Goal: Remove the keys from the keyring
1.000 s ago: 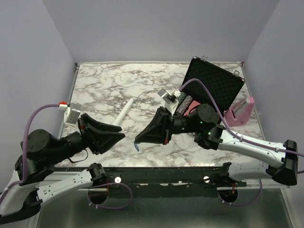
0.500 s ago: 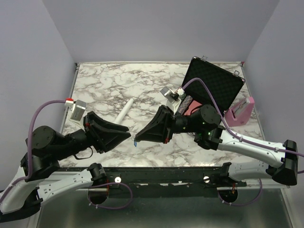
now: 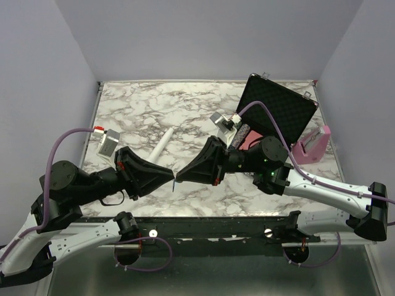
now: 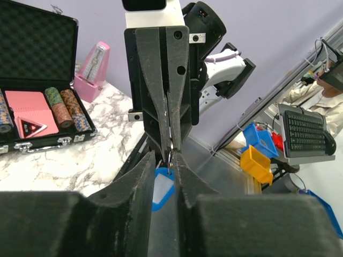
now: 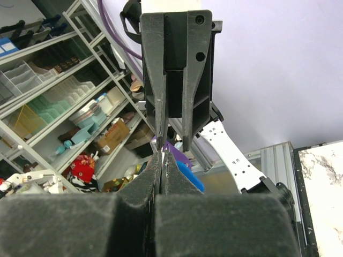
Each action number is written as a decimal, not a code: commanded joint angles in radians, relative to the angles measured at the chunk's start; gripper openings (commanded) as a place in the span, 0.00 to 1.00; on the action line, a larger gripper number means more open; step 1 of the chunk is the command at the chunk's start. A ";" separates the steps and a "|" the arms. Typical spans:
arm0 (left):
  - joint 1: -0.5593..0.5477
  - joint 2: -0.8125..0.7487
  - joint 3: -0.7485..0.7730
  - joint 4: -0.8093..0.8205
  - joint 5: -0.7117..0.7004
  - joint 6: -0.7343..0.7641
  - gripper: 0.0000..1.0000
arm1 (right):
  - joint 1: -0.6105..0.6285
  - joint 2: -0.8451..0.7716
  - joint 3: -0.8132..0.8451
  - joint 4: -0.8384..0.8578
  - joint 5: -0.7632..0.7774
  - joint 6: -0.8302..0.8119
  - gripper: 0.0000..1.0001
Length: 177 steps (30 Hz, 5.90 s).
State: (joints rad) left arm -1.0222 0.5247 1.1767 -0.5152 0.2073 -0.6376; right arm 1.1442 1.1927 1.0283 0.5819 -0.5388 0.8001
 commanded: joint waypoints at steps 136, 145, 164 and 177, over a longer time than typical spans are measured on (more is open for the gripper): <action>0.002 -0.037 -0.031 0.096 -0.057 -0.050 0.31 | 0.032 0.027 -0.011 0.136 0.109 0.083 0.01; 0.002 -0.034 -0.020 0.069 -0.059 -0.051 0.29 | 0.031 0.018 -0.013 0.139 0.112 0.080 0.01; 0.002 0.029 0.078 -0.038 -0.043 -0.016 0.04 | 0.031 0.044 0.001 0.128 0.079 0.083 0.01; 0.002 0.116 0.219 -0.219 0.017 0.070 0.02 | 0.038 0.061 0.021 0.110 0.039 0.088 0.01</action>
State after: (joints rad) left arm -1.0222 0.5930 1.3220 -0.6456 0.1673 -0.6266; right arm 1.1660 1.2369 1.0119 0.7086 -0.4606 0.8974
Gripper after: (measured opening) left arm 0.024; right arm 0.010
